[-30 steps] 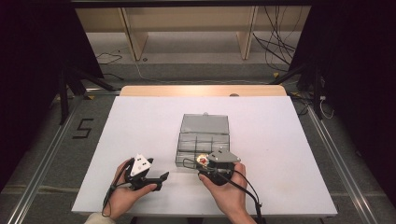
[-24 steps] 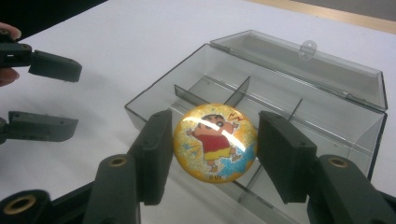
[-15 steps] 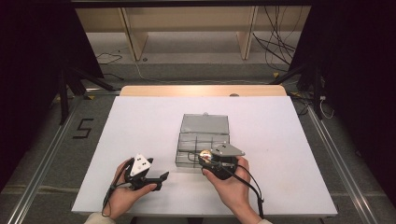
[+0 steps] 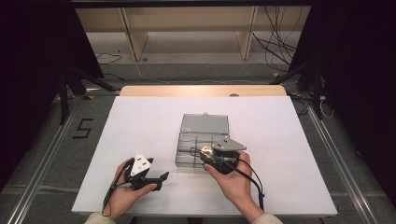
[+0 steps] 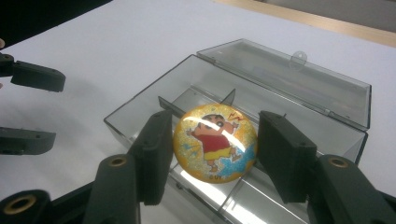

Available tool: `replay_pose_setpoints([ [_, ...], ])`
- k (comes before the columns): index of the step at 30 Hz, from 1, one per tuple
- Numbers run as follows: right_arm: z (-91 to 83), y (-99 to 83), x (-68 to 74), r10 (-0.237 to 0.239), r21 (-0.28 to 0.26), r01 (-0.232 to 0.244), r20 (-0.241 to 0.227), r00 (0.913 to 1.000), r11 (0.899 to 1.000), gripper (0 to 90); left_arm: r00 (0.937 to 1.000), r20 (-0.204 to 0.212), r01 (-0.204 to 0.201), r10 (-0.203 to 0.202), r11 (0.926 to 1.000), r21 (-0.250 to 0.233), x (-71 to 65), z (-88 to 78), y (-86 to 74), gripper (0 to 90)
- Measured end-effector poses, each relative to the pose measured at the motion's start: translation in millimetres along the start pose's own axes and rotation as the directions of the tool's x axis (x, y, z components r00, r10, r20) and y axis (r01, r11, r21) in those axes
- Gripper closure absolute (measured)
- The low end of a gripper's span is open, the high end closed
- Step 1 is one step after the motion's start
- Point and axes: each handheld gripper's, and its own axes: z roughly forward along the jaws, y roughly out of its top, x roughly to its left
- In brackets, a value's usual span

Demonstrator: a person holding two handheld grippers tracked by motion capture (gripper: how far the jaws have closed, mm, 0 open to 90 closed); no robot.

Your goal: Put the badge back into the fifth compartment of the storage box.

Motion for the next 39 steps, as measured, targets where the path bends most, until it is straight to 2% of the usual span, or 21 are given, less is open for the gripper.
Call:
replay_pose_setpoints([
  [39, 14.7, 7.2, -12.5, 0.009, 0.035, -0.009, -0.008, 0.9999, 0.999, 47.1, 1.0, -0.004, 0.003, -0.003, 1.0, -0.003, 1.3, -0.8, 0.4, 21.6],
])
